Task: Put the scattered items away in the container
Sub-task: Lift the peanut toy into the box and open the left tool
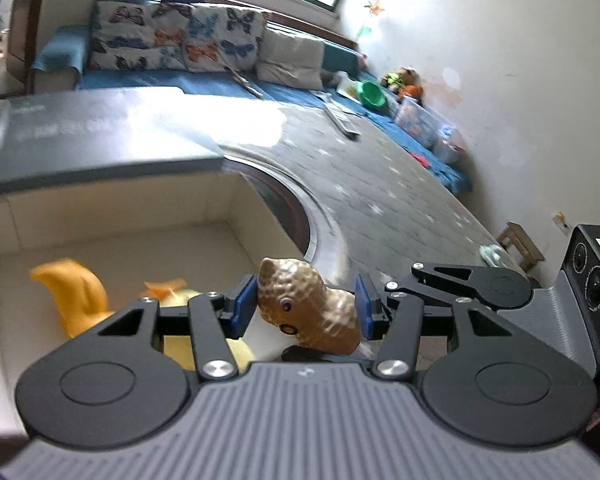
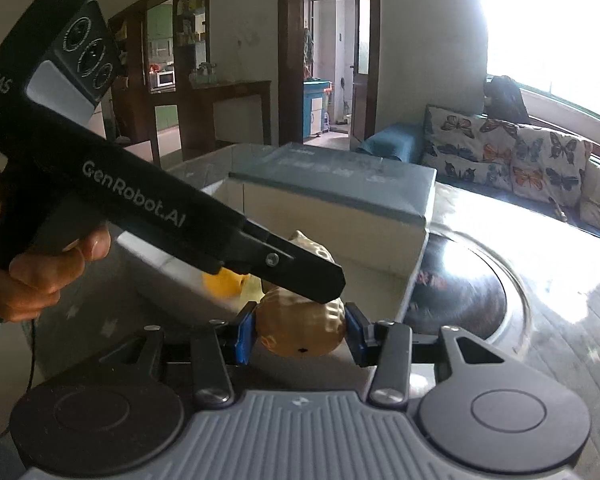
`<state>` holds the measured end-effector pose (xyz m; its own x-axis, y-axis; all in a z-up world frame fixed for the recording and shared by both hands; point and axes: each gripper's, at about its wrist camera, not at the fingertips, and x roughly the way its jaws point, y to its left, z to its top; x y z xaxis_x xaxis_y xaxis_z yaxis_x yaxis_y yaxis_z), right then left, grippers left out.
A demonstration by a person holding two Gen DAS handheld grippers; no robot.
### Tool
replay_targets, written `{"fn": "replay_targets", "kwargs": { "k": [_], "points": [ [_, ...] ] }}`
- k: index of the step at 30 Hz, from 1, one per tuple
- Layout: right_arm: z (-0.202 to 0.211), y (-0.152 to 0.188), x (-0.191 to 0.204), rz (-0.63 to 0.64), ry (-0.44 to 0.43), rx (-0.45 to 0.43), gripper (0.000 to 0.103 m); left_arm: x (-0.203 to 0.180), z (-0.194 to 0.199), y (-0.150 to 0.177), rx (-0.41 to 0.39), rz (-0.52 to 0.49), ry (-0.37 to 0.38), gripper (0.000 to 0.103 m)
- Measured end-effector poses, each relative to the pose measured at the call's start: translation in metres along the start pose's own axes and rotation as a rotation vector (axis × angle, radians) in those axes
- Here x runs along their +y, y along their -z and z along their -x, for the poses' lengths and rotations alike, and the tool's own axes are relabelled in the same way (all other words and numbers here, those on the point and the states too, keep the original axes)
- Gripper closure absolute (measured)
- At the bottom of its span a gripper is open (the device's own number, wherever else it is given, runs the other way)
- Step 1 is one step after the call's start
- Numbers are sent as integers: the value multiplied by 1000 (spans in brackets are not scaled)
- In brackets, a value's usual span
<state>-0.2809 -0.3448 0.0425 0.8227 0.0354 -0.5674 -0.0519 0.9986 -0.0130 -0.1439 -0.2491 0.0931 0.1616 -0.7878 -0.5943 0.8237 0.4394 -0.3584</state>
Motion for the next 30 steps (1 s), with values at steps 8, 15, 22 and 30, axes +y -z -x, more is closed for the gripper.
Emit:
{"fn": "replay_targets", "kwargs": {
  "k": [8, 15, 22, 30],
  "points": [
    [-63, -33, -15, -22, -7, 61, 58, 52, -31, -31, 34, 73, -43, 51],
    [-108, -43, -34, -64, -4, 136, 58, 83, -63, -39, 76, 135, -46, 50],
    [-121, -36, -39, -73, 9, 174, 58, 96, -72, -35, 83, 159, -48, 50],
    [-119, -35, -37, -72, 22, 182, 57, 93, -66, -31, 63, 121, -96, 50]
  ]
}}
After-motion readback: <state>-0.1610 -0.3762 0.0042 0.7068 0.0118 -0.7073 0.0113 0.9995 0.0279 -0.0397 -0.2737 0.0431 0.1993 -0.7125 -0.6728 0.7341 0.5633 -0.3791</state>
